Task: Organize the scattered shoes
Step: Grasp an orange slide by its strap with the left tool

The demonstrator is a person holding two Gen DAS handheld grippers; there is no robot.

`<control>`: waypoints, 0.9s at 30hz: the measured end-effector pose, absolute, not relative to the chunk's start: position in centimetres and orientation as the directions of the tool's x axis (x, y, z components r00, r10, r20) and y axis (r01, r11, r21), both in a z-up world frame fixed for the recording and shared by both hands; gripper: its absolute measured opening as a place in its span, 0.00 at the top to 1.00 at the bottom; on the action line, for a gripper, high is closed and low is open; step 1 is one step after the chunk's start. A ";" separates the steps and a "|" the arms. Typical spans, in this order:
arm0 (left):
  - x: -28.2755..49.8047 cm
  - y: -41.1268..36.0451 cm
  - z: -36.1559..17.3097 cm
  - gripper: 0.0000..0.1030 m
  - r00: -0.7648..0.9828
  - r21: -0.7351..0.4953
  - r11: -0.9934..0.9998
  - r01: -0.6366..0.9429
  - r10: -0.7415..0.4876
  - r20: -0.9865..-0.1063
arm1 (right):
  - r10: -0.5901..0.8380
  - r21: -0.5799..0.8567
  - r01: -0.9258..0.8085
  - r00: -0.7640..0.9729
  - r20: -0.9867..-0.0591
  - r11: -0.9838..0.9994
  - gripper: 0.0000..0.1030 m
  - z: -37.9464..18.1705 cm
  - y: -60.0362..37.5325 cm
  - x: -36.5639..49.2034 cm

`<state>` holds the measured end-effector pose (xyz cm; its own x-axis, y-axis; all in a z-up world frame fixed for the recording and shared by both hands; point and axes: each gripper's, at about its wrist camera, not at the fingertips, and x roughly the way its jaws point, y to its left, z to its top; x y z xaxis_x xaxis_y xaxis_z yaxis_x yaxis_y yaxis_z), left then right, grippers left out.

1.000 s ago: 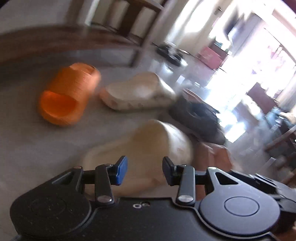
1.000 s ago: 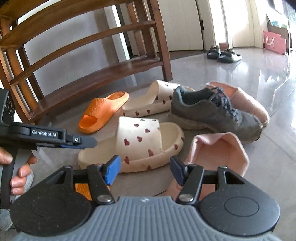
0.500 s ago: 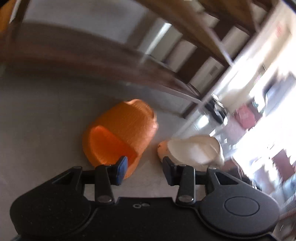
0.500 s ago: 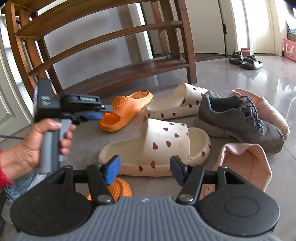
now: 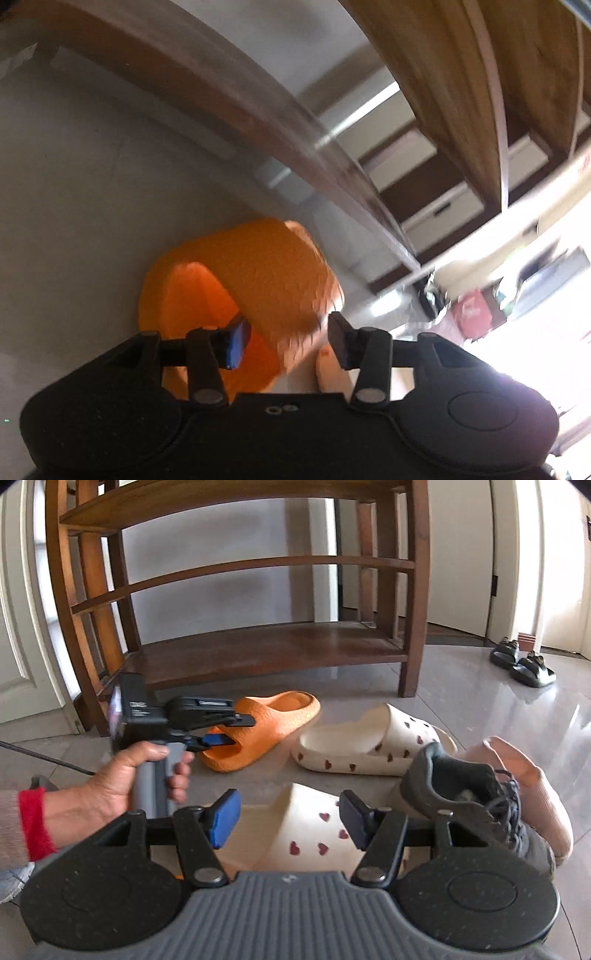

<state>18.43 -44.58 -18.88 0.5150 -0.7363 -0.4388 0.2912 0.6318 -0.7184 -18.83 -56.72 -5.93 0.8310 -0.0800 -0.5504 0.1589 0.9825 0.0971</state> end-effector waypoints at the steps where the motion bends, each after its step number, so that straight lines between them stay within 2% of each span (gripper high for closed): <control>1: 18.6 -44.8 -18.8 0.56 0.516 -0.719 0.629 0.295 -0.738 -0.434 | -0.070 0.105 0.154 0.829 -0.555 0.983 0.39 -6.1 -56.4 -18.9; 4: 18.9 -45.6 -18.4 0.69 0.480 -0.707 0.623 0.334 -0.758 -0.441 | -0.036 0.126 0.132 0.816 -0.577 0.983 0.40 -6.8 -55.1 -19.1; 9: 17.3 -45.8 -16.8 0.80 0.474 -0.646 0.634 0.424 -0.764 -0.439 | -0.029 0.106 0.114 0.804 -0.594 0.988 0.42 -7.5 -53.9 -18.2; 16: 12.0 -41.8 -15.3 0.80 0.487 -0.579 0.642 0.504 -0.764 -0.424 | -0.112 0.057 0.185 0.781 -0.614 0.981 0.42 -8.1 -54.7 -16.2; 27: 7.8 -34.6 -14.4 0.80 0.509 -0.577 0.679 0.454 -0.729 -0.457 | -0.108 0.060 0.182 0.783 -0.612 0.981 0.42 -8.7 -52.0 -14.1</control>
<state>7.79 -34.56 -14.40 0.5088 -0.7294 -0.4572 0.4540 0.6786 -0.5774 -14.13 -52.05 -8.72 0.7835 -0.1077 -0.6120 0.1821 0.9814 0.0604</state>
